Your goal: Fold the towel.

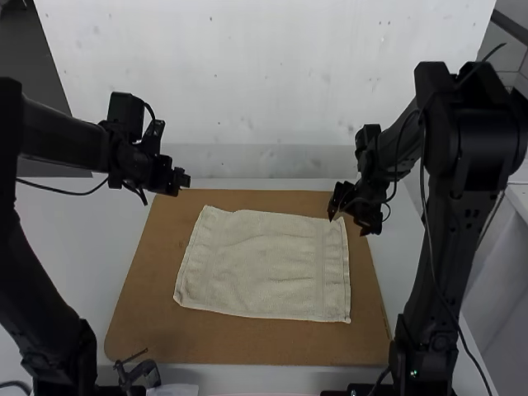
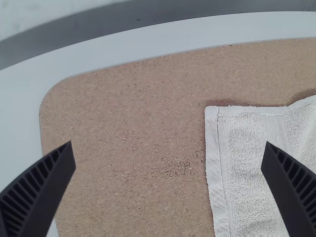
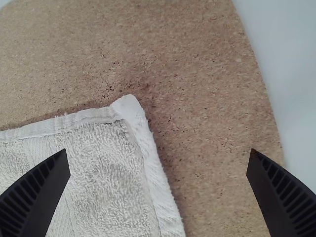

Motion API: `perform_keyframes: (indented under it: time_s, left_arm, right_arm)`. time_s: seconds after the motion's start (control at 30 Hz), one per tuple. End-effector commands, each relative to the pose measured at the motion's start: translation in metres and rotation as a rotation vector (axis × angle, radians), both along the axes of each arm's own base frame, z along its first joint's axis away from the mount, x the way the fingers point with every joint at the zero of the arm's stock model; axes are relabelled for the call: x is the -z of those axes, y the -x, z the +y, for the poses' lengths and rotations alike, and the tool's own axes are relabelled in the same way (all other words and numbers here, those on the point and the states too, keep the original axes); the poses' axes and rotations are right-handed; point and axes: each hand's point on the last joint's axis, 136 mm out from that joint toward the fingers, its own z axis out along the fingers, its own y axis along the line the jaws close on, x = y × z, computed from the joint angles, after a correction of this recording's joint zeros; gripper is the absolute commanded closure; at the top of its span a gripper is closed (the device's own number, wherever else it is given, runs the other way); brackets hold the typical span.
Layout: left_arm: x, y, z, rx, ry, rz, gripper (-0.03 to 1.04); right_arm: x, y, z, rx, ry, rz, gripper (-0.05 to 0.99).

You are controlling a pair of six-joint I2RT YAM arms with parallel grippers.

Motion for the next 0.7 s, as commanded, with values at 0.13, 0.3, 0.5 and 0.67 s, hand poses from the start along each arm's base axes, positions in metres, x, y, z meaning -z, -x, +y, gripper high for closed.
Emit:
perform_keyframes:
  time_s: [0.13,0.3,0.5,0.67]
  left_arm:
    - [0.008,-0.008,0.001,0.015,0.002,0.014,0.04]
    - [0.019,-0.015,-0.002,0.022,-0.002,0.025,0.04]
    - [0.029,-0.033,-0.013,0.044,-0.008,0.055,0.04]
    - [0.04,-0.052,-0.028,0.071,-0.018,0.092,0.04]
  right_arm:
    - [0.02,-0.002,0.035,-0.067,0.028,0.071,0.1]
    - [0.033,0.007,0.035,-0.064,0.095,0.154,0.66]
    - [0.042,0.01,0.028,-0.054,0.145,0.185,0.92]
    - [0.044,0.01,0.028,-0.054,0.152,0.185,0.92]
